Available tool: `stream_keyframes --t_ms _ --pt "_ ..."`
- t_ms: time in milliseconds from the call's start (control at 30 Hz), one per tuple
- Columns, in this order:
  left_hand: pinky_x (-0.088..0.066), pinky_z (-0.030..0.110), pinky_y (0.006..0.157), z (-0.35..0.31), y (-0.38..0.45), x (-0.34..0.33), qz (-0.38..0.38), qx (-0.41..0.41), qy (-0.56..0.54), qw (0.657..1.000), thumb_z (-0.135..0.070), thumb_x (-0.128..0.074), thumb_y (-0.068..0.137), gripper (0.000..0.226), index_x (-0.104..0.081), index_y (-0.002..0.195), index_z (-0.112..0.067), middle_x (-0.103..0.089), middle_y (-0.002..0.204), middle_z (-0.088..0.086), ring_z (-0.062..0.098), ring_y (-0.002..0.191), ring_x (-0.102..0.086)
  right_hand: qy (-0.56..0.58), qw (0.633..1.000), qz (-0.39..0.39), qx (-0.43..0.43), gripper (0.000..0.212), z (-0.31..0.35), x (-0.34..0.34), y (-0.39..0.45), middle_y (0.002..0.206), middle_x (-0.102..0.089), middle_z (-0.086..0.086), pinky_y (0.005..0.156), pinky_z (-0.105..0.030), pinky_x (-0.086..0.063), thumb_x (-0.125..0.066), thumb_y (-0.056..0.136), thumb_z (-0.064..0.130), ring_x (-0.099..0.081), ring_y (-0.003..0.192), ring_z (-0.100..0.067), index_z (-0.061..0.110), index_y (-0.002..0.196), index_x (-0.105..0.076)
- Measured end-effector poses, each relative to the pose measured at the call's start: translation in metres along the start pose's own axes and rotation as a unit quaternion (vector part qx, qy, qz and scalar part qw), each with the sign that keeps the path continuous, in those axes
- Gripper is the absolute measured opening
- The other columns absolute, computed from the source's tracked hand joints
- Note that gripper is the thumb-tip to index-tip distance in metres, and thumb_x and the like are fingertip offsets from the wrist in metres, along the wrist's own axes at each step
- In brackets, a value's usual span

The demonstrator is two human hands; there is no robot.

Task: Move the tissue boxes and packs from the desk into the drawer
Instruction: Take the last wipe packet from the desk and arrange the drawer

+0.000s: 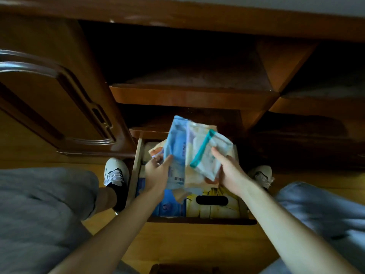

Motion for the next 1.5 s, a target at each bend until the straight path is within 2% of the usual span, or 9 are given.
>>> stream_keyframes --t_ms 100,200,400,700,867,967,1100,1400,1500 --pt "-0.059 0.027 0.062 0.007 -0.012 -0.019 0.081 0.015 -0.023 0.996 -0.018 -0.06 0.099 0.016 -0.076 0.1 -0.017 -0.078 0.09 0.002 0.015 0.082 -0.075 -0.054 0.998 -0.009 -0.022 0.045 -0.007 -0.02 -0.002 0.116 -0.077 -0.005 0.085 -0.041 -0.062 -0.069 0.088 0.059 -0.075 0.105 -0.024 0.027 0.119 -0.073" --pt "-0.062 0.042 0.073 0.007 -0.012 -0.021 0.131 0.065 -0.09 0.985 -0.041 -0.058 0.099 0.035 -0.077 0.107 -0.014 -0.077 0.102 0.011 0.026 0.091 -0.075 -0.095 0.995 0.005 -0.013 0.034 -0.004 -0.025 -0.004 0.112 -0.078 0.004 0.075 -0.029 -0.061 -0.064 0.09 0.061 -0.075 0.1 -0.013 0.036 0.11 -0.074" --pt "-0.06 0.044 0.084 0.005 -0.004 -0.025 0.17 0.041 -0.037 0.984 -0.036 -0.063 0.097 0.033 -0.073 0.113 -0.009 -0.076 0.11 0.01 0.027 0.099 -0.074 0.008 1.0 0.009 0.014 0.029 -0.005 -0.012 -0.003 0.126 -0.073 -0.007 0.086 -0.045 -0.061 -0.061 0.099 0.041 -0.071 0.115 -0.027 0.029 0.125 -0.07" --pt "-0.06 0.021 0.064 -0.003 -0.004 -0.019 0.135 -0.078 0.116 0.981 -0.043 -0.07 0.091 0.013 -0.073 0.092 -0.031 -0.078 0.09 -0.012 0.004 0.084 -0.075 -0.007 1.0 0.0 0.006 0.032 0.0 -0.001 -0.005 0.122 -0.075 -0.006 0.086 -0.055 -0.061 -0.068 0.097 0.029 -0.072 0.111 -0.027 0.029 0.128 -0.065" --pt "-0.059 0.023 0.064 -0.015 -0.005 -0.01 0.08 -0.139 0.175 0.971 -0.047 -0.062 0.095 0.02 -0.073 0.096 -0.03 -0.076 0.086 -0.006 0.005 0.078 -0.073 -0.034 0.997 -0.053 0.039 0.032 -0.001 0.002 -0.002 0.117 -0.076 -0.004 0.078 -0.044 -0.062 -0.073 0.095 0.019 -0.075 0.105 -0.023 0.028 0.125 -0.068" --pt "-0.057 0.026 0.061 -0.025 0.016 0.014 0.003 -0.074 0.08 0.994 -0.027 -0.072 0.092 0.016 -0.071 0.106 -0.018 -0.073 0.095 -0.002 0.015 0.087 -0.072 -0.029 0.992 -0.104 0.065 0.027 0.009 0.019 -0.002 0.112 -0.078 0.001 0.077 -0.042 -0.063 -0.072 0.094 0.019 -0.076 0.101 -0.019 0.032 0.118 -0.07" --pt "-0.059 0.036 0.075 -0.047 0.03 0.017 0.113 -0.022 -0.116 0.987 0.006 -0.068 0.087 0.041 -0.066 0.118 -0.021 -0.065 0.12 -0.001 0.021 0.103 -0.067 -0.029 0.987 -0.14 0.068 0.023 0.014 0.038 0.0 0.111 -0.078 0.002 0.081 -0.042 -0.063 -0.07 0.097 0.019 -0.076 0.103 -0.019 0.032 0.116 -0.069" --pt "-0.061 0.048 0.077 -0.054 0.022 0.001 0.165 -0.041 -0.133 0.977 0.001 -0.073 0.086 0.069 -0.047 0.143 -0.028 -0.071 0.121 0.008 0.026 0.103 -0.073 -0.066 0.983 -0.146 0.091 0.025 0.019 0.04 -0.003 0.111 -0.077 0.003 0.076 -0.037 -0.063 -0.068 0.098 0.018 -0.075 0.1 -0.015 0.031 0.119 -0.068" --pt "-0.061 0.046 0.075 -0.03 0.007 -0.017 0.181 0.022 -0.121 0.976 -0.008 -0.074 0.089 0.042 -0.062 0.128 -0.015 -0.073 0.116 0.014 0.034 0.105 -0.072 -0.083 0.986 -0.113 0.094 0.027 0.014 0.017 -0.005 0.108 -0.078 0.006 0.076 -0.036 -0.063 -0.071 0.096 0.025 -0.075 0.099 -0.014 0.031 0.122 -0.068"
Point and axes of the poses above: each hand's wrist, its own y-axis towards the middle knuckle, its own x-axis out of the back of the hand, z = x × y, the point moved 5 cm from there along y, towards the middle knuckle
